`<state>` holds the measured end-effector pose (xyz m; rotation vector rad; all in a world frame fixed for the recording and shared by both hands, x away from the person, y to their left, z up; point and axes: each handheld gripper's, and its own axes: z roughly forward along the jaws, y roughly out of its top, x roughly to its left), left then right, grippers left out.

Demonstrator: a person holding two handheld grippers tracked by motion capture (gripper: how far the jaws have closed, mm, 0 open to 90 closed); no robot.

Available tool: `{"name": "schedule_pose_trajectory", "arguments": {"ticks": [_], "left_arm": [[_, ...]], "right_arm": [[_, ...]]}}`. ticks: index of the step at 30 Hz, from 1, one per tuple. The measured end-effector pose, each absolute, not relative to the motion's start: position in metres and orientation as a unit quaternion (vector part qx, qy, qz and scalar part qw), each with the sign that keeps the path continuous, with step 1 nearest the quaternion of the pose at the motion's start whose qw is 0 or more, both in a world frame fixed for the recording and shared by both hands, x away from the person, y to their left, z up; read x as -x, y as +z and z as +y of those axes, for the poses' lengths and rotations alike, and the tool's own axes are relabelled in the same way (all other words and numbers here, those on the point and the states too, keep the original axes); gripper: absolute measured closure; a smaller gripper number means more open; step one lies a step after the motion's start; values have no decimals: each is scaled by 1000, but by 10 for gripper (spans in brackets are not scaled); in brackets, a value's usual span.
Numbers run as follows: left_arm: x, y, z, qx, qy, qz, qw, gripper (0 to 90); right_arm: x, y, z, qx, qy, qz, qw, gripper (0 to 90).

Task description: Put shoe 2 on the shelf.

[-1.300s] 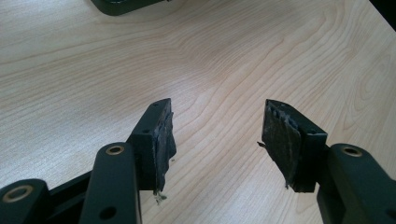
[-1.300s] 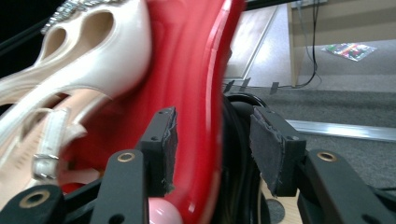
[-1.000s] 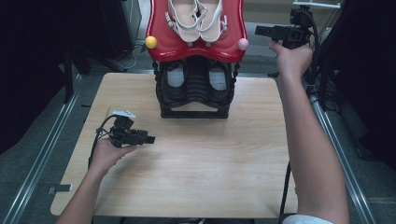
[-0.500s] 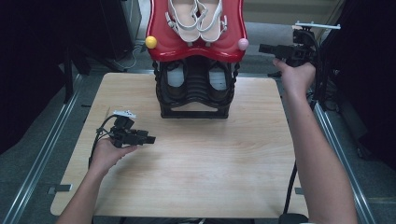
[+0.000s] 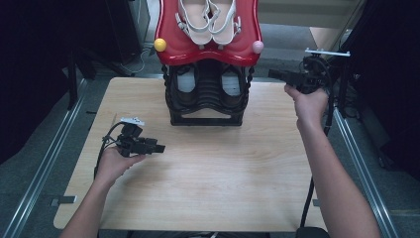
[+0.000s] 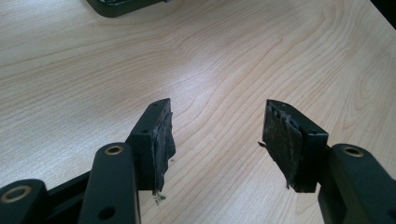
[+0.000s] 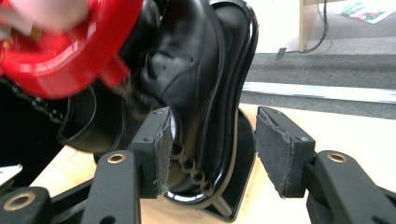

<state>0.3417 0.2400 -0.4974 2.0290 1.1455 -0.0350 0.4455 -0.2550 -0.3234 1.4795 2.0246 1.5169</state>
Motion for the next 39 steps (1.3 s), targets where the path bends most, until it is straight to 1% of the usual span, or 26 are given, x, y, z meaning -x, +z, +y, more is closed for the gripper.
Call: {"name": "schedule_pose_trajectory", "arguments": {"ticks": [11,13,22,28,36,39], "left_arm": [[-342,-497,240,-802,-14,450,392,429],[-342,-497,240,-803,-14,449,391,429],[-342,-497,238,-803,-13,449,392,427],[-342,-497,237,-803,-15,449,391,426],[-342,-498,236,-803,-16,449,392,423],[-342,-498,235,-804,-16,449,390,422]], "right_arm": [[-430,-362,-246,-490,510,702,83,470],[-425,-367,-241,-482,504,711,92,469],[-405,-391,-226,-463,506,725,64,456],[-389,-410,-219,-453,509,729,59,458],[-368,-438,-206,-442,502,742,31,457],[-361,-444,-201,-437,501,746,30,457]]}}
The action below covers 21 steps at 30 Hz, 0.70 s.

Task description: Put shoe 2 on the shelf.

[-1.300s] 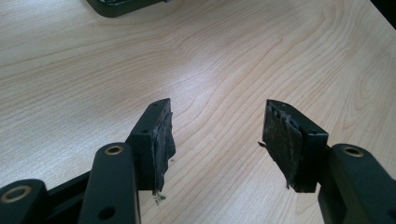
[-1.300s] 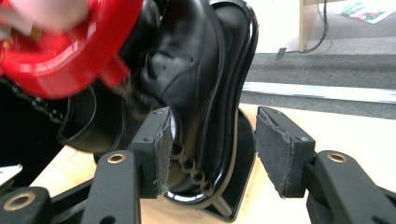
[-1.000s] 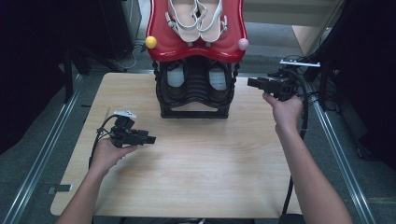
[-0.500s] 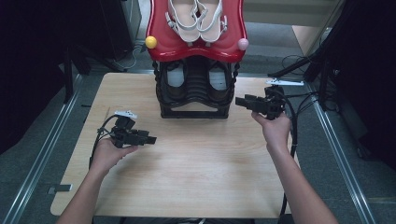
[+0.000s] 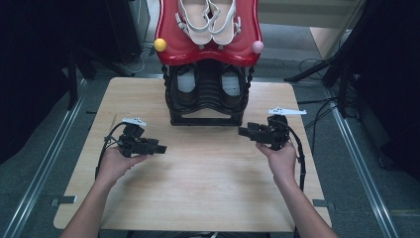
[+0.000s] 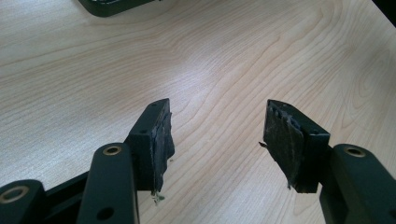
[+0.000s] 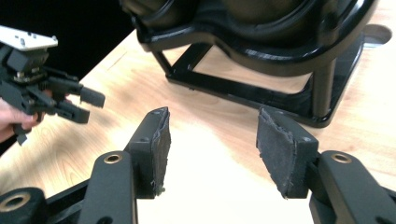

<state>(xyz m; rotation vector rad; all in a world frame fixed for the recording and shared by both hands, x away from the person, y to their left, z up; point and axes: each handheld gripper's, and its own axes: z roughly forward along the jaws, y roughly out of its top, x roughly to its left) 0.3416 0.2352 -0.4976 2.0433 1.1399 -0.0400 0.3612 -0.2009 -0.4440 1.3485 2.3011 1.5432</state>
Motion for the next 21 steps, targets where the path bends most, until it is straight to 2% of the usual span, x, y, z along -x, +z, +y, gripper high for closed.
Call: {"name": "schedule_pose_trajectory", "arguments": {"ticks": [9,21], "left_arm": [[-342,-498,233,-806,-18,445,390,419],[-342,-497,229,-811,-19,439,386,409]], "right_arm": [[-346,-461,-188,-425,503,752,13,453],[-344,-485,-184,-432,495,754,-3,431]]}}
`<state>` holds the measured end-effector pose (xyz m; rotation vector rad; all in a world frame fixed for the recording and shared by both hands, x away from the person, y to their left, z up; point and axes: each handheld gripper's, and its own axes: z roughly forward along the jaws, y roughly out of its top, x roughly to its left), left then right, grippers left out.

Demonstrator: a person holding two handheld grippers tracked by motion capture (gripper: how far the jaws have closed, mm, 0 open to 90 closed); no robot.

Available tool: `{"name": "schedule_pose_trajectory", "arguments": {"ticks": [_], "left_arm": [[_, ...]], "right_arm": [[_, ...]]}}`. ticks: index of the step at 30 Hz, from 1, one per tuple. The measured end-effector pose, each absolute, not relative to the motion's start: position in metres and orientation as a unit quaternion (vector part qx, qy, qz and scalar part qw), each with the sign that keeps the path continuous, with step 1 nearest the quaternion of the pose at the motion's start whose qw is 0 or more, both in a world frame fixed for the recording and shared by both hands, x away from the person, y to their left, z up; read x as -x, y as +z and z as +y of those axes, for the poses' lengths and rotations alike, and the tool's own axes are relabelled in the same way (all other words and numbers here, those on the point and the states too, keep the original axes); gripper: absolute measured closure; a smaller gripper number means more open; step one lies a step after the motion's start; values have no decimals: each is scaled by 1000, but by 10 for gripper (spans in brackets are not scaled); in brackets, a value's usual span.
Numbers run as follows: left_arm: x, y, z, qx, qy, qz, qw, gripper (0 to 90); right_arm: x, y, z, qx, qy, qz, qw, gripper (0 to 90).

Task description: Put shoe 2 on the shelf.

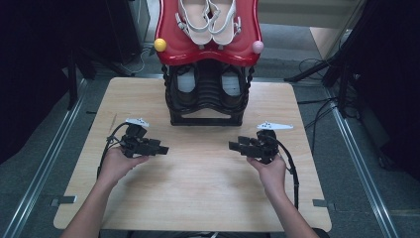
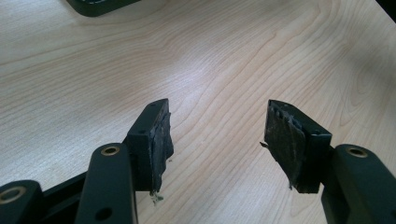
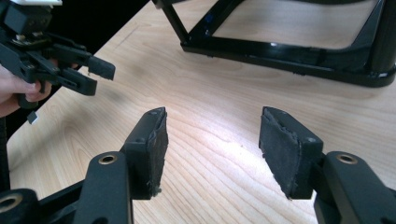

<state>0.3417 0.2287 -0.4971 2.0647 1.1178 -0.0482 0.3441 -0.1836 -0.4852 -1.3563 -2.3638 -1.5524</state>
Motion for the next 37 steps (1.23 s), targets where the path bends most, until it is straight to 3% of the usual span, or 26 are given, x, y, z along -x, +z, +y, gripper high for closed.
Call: {"name": "schedule_pose_trajectory", "arguments": {"ticks": [31,37], "left_arm": [[-342,-496,228,-811,-21,439,386,364],[-343,-499,224,-815,-26,434,383,357]], "right_arm": [[-343,-501,-195,449,-483,-752,0,410],[-346,-509,-191,448,-437,-780,-14,406]]}}
